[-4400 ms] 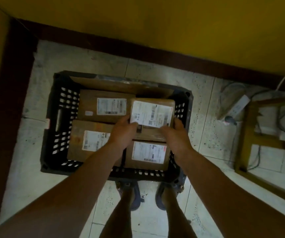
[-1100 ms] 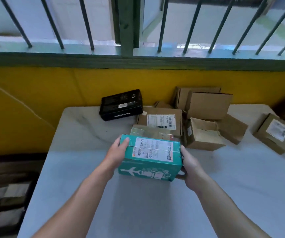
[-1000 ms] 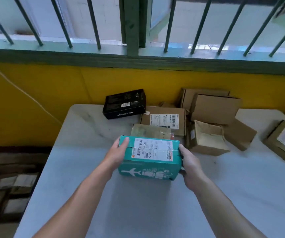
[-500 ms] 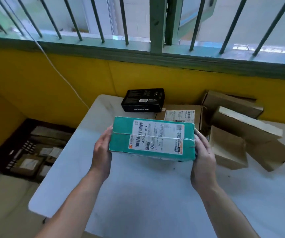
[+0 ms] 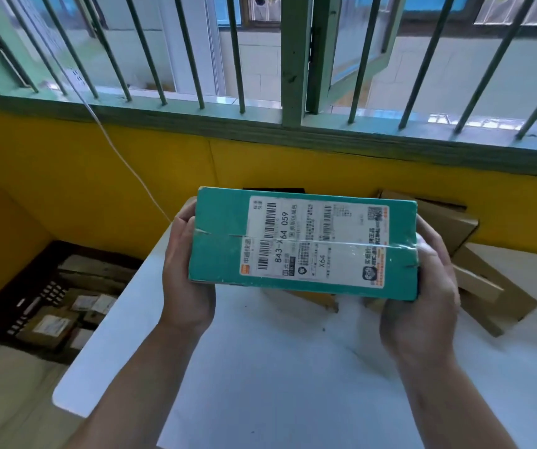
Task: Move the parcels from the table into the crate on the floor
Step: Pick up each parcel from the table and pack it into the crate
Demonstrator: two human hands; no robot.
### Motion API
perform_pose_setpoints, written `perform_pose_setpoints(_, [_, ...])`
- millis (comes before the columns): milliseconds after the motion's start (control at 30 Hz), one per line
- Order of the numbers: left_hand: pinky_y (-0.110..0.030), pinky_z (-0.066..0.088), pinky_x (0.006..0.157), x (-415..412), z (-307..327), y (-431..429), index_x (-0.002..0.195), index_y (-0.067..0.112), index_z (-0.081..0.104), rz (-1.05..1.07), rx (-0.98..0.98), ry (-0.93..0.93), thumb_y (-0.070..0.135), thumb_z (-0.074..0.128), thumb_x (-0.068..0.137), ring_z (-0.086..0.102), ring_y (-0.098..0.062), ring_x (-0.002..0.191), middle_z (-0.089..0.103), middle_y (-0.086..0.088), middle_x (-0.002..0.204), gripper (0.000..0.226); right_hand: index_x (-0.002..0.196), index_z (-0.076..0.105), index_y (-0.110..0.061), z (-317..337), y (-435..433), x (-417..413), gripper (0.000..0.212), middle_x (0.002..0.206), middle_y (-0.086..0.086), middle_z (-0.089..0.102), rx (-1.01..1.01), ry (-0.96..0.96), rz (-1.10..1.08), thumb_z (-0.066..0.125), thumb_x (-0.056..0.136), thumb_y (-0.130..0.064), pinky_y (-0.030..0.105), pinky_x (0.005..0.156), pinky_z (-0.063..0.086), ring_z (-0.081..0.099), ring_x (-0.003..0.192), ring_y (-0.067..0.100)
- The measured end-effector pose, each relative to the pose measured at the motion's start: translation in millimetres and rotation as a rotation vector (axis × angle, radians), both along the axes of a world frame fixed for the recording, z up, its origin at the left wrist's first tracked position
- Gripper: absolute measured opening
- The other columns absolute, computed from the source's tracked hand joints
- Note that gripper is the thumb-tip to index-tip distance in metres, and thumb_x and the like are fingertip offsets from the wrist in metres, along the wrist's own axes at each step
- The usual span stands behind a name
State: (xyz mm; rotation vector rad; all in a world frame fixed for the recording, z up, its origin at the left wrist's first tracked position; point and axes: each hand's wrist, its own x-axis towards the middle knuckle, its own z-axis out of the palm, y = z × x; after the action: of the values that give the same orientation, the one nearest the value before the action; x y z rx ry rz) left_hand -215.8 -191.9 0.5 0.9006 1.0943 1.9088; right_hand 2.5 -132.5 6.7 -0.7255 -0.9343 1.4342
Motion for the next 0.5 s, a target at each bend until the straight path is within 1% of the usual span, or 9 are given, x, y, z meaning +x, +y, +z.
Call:
perform_pose_setpoints(67, [-0.040, 0.057, 0.080, 4, 8, -3, 0.117, 0.018, 0.049, -0.001, 0.011, -0.012, 0.055, 0.067, 0.079, 0.064, -0.027, 0.097, 0.063, -0.007, 0.103, 0.056, 0.122, 0.062, -0.024, 5, -2, 2, 0.037, 0.097, 0.005, 0.071, 0.020, 0.012, 0.000, 0.045, 0.089, -0.024, 0.034, 0.062, 0.060, 0.069, 0.092, 0.028])
perform_pose_setpoints(133, [-0.038, 0.058, 0.079, 6, 12, -4, 0.118, 0.017, 0.048, -0.002, 0.018, -0.024, 0.062, 0.074, 0.069, 0.065, -0.025, 0.096, 0.063, -0.006, 0.103, 0.072, 0.125, 0.060, -0.019, 8, -4, 3, 0.039, 0.095, 0.005, 0.071, 0.038, 0.018, 0.003, 0.044, 0.089, -0.023, 0.033, 0.061, 0.059, 0.068, 0.088, 0.028])
perform_pose_setpoints(167, [-0.037, 0.058, 0.079, 7, 13, -5, 0.119, 0.016, 0.047, -0.005, 0.023, -0.033, 0.063, 0.075, 0.067, 0.065, -0.025, 0.097, 0.063, -0.006, 0.103, 0.076, 0.125, 0.059, -0.018, 9, -4, 3, 0.039, 0.095, 0.005, 0.071, 0.045, 0.019, 0.008, 0.043, 0.090, -0.022, 0.032, 0.060, 0.059, 0.068, 0.088, 0.027])
perform_pose_setpoints(200, [-0.038, 0.058, 0.079, 8, 14, -6, 0.120, 0.016, 0.046, -0.006, 0.026, -0.042, 0.062, 0.074, 0.069, 0.065, -0.025, 0.097, 0.062, -0.007, 0.104, 0.075, 0.125, 0.059, -0.019, 9, -5, 3, 0.039, 0.094, 0.004, 0.071, 0.049, 0.021, 0.014, 0.042, 0.090, -0.022, 0.032, 0.060, 0.060, 0.068, 0.088, 0.026])
perform_pose_setpoints(300, [-0.040, 0.056, 0.079, 10, 10, -9, 0.118, 0.017, 0.048, 0.010, 0.042, -0.053, 0.054, 0.068, 0.077, 0.064, -0.026, 0.098, 0.062, -0.007, 0.103, 0.059, 0.118, 0.062, -0.024, 9, -6, 4, 0.035, 0.091, 0.003, 0.070, 0.052, 0.029, 0.030, 0.043, 0.089, -0.021, 0.031, 0.059, 0.060, 0.068, 0.085, 0.023])
perform_pose_setpoints(367, [-0.040, 0.056, 0.079, 11, 7, -12, 0.118, 0.017, 0.049, 0.023, 0.038, -0.047, 0.050, 0.063, 0.081, 0.065, -0.026, 0.098, 0.062, -0.007, 0.104, 0.052, 0.115, 0.064, -0.026, 7, -6, 5, 0.034, 0.091, 0.003, 0.071, 0.044, 0.030, 0.033, 0.044, 0.088, -0.022, 0.030, 0.059, 0.059, 0.069, 0.083, 0.023])
perform_pose_setpoints(467, [-0.046, 0.052, 0.086, 10, -1, -18, 0.123, 0.013, 0.047, 0.068, -0.016, -0.033, 0.051, 0.059, 0.085, 0.062, -0.032, 0.104, 0.061, -0.013, 0.110, 0.055, 0.114, 0.067, -0.028, -2, -5, 4, 0.034, 0.089, 0.005, 0.071, 0.005, 0.019, 0.051, 0.047, 0.087, -0.023, 0.029, 0.057, 0.058, 0.070, 0.079, 0.020])
perform_pose_setpoints(500, [-0.049, 0.050, 0.089, 7, -6, -21, 0.125, 0.012, 0.048, 0.095, -0.048, -0.011, 0.049, 0.054, 0.089, 0.061, -0.035, 0.107, 0.060, -0.015, 0.114, 0.052, 0.114, 0.067, -0.029, -7, -5, 1, 0.034, 0.089, 0.005, 0.071, -0.013, 0.006, 0.060, 0.047, 0.087, -0.023, 0.029, 0.057, 0.058, 0.070, 0.078, 0.020])
